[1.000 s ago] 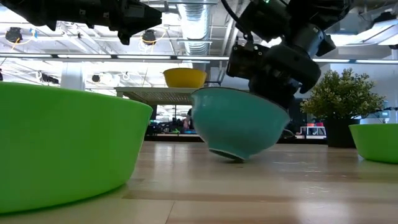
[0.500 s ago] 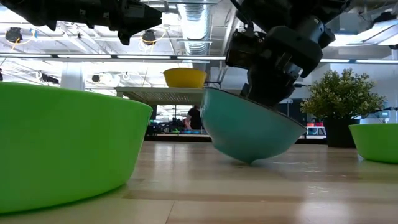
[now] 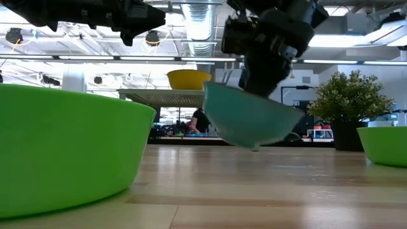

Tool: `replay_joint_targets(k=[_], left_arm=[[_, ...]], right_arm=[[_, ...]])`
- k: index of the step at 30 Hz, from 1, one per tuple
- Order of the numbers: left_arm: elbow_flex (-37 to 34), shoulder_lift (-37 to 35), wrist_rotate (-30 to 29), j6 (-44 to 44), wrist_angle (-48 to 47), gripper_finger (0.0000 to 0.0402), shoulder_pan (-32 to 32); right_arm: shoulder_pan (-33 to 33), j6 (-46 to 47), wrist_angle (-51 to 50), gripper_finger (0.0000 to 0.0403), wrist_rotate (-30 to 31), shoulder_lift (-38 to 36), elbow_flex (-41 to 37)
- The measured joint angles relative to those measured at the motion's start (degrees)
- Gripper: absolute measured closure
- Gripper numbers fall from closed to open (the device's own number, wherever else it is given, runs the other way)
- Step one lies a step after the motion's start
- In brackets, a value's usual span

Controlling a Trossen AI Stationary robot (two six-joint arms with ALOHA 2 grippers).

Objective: Pick & Place Mini bowls
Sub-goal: Put the top blue patterned bowl on the shelf

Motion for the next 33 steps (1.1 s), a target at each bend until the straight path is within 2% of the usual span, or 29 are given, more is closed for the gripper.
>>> replay_joint_targets(k=[4,9,15,21,28,33], left_arm=[[0.01,0.0,-0.02,0.0,0.0,0.0297,0.01],[0.0,0.0,-0.01,0.0,0.0,0.0297,0.01],[0.0,0.0,-0.02,0.0,0.0,0.0297,0.0],[0.01,0.0,-0.02,0.0,-0.02,0.0297,0.02],[0.0,0.0,-0.01,-0.02,-0.01,0.0297,0.02],[0.0,0.02,-0.02,-0.02,0.02,0.0297,0.02]], right_arm=[[-0.42,-2.15,-4.63,0.039,0.88,-0.01,3.87],[-1.4,-5.14,-15.99,0.0397,5.91,-0.02,9.75],[-2.84,-11.61,-25.7,0.0391,6.38,-0.07,17.61],[-4.89,-14.35,-33.04,0.0394,10.57,-0.22,24.63],[-8.11,-17.89,-37.12,0.0391,10.82,-1.03,26.68],[-12.8,-19.34,-38.66,0.0394,13.37,-5.29,26.72]])
